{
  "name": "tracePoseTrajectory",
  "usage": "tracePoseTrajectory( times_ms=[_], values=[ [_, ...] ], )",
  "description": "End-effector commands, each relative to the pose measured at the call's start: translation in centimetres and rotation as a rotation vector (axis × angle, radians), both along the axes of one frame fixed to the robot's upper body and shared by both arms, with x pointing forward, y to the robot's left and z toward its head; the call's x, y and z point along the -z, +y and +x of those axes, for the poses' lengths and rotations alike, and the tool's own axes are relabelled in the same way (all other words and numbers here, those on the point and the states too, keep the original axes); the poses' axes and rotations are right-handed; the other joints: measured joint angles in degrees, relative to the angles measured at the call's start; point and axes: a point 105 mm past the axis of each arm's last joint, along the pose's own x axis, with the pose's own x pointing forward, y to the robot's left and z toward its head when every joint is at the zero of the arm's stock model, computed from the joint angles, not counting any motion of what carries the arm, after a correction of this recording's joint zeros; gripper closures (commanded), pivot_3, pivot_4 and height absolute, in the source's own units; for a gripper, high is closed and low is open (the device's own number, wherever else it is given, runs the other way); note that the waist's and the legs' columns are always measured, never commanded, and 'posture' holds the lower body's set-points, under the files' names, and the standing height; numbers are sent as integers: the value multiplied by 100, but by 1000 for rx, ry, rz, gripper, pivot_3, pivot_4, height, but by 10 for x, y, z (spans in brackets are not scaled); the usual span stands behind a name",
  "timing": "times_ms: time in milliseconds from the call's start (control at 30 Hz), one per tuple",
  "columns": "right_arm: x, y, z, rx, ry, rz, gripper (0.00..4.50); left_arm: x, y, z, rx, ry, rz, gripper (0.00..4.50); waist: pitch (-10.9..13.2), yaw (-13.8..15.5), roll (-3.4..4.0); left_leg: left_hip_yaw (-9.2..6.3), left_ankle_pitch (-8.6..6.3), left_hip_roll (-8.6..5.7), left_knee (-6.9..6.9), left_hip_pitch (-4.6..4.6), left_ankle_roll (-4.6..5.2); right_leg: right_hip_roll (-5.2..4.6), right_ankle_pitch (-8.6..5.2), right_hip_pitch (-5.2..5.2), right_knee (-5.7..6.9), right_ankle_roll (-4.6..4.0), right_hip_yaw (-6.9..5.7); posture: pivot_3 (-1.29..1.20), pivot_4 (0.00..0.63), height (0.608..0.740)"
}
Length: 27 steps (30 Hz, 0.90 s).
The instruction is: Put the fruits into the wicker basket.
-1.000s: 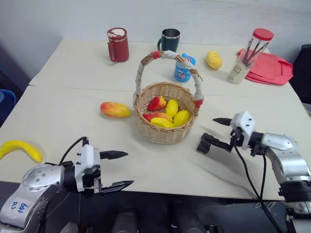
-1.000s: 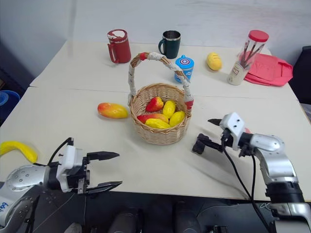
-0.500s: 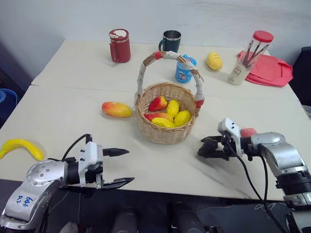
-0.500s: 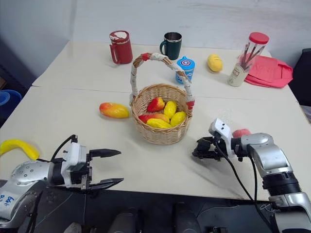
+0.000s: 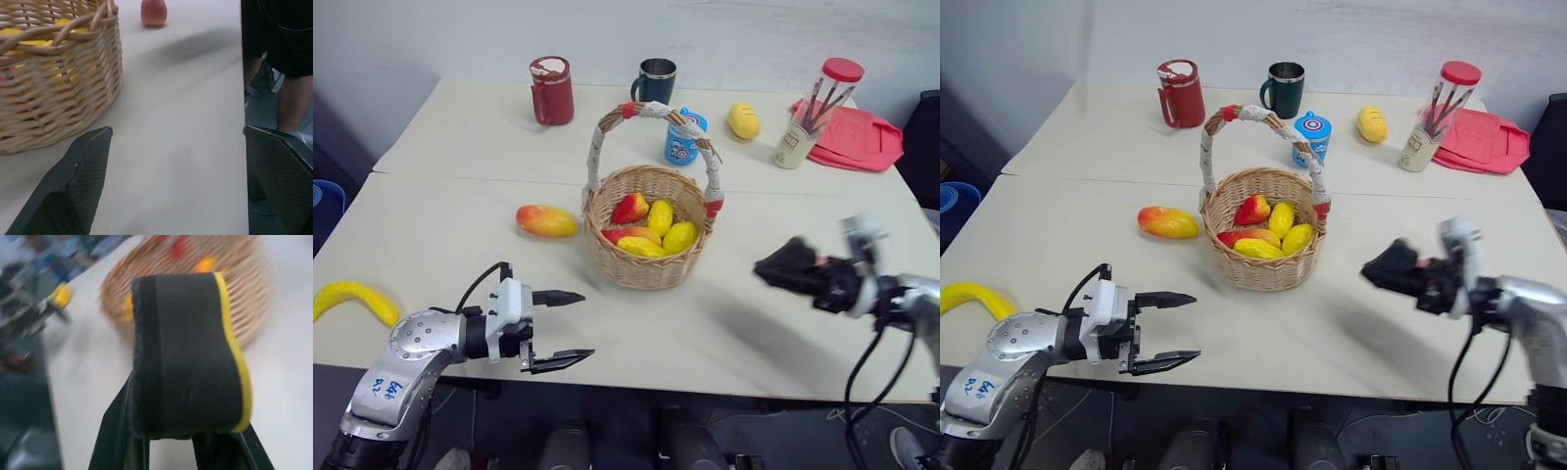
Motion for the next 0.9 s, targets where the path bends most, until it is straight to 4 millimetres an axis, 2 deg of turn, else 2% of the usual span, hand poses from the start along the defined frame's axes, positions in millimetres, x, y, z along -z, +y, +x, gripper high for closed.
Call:
tracePoseTrajectory(
  times_ms=[33, 67, 100, 167, 233, 300, 367, 500, 667, 700, 800, 900],
  values=[
    [-21, -82, 15, 381, -52, 60, 3845, -7, -5, 3, 14, -23, -34, 0, 0, -4, -1, 0, 0, 0, 1, 2, 0, 1, 0, 3, -1, 0, 1, 0, 150, 740],
    [-15, -103, 19, 479, -23, 42, 3845, -6, -7, 4, 20, -24, -33, 0, 0, -6, -1, 7, 2, -5, 2, 5, 3, 0, 1, 3, -1, 1, 5, 0, 150, 740],
    [7, -126, 24, 588, 57, -67, 3845, -6, -8, 5, 28, -26, -30, 0, -1, -7, 0, 11, 3, -7, 0, 5, 6, -2, 2, 1, -3, 2, 8, 0, 150, 740],
    [37, -153, 27, 693, 165, -221, 3845, -6, -10, 7, 36, -30, -27, 0, -1, -12, 0, 17, 3, -8, -1, 8, 6, 0, 1, 0, -3, 0, 11, 0, 150, 740],
    [58, -167, 35, 780, 239, -245, 3845, -9, -9, 8, 33, -36, -26, 0, 1, -24, 2, 20, 3, -7, -1, 7, 7, 4, 0, 0, -6, -1, 11, 0, 150, 740],
    [68, -172, 42, 822, 274, -258, 3845, -10, -8, 8, 29, -39, -22, 0, 6, -92, 13, 37, 5, -7, 1, 6, 8, 10, 3, -7, -3, 4, 24, 0, 150, 740],
    [72, -174, 47, 860, 305, -224, 3105, -11, -6, 7, 19, -41, -16, 0, 13, -154, 32, 47, 11, -7, 1, 8, 7, 14, 6, -10, 1, 10, 32, 0, 150, 740],
    [67, -183, 48, 880, 260, -291, 1856, -10, 1, 6, -24, -41, -8, 0, 12, -167, 34, 52, 19, -4, 3, 8, -3, 23, 9, -13, 1, 17, 38, 0, 150, 740],
    [37, -190, 44, 798, -9, -528, 288, -3, 24, 8, -156, -32, -18, 0, 12, -142, 36, 52, 15, -8, 0, 6, 2, 17, 7, -14, -5, 22, 38, 0, 150, 740],
    [28, -192, 43, 794, -75, -572, 50, 0, 35, 10, -216, -33, -25, 0, 13, -145, 36, 53, 15, -9, 0, 5, 2, 16, 7, -13, -6, 23, 39, 0, 150, 740],
    [1, -181, 45, 714, -245, -625, 50, 5, 75, 12, -436, -61, -50, 0, 13, -181, 36, 63, 11, -9, 2, 6, 9, 13, 11, -13, -10, 30, 47, 0, 150, 740],
    [-29, -147, 43, 529, -540, -633, 50, 2, 115, 9, -669, -119, -89, 0, 16, -217, 31, 83, 8, -1, -2, 23, 11, 21, 13, -12, -7, 33, 67, 0, 150, 740]
  ],
)
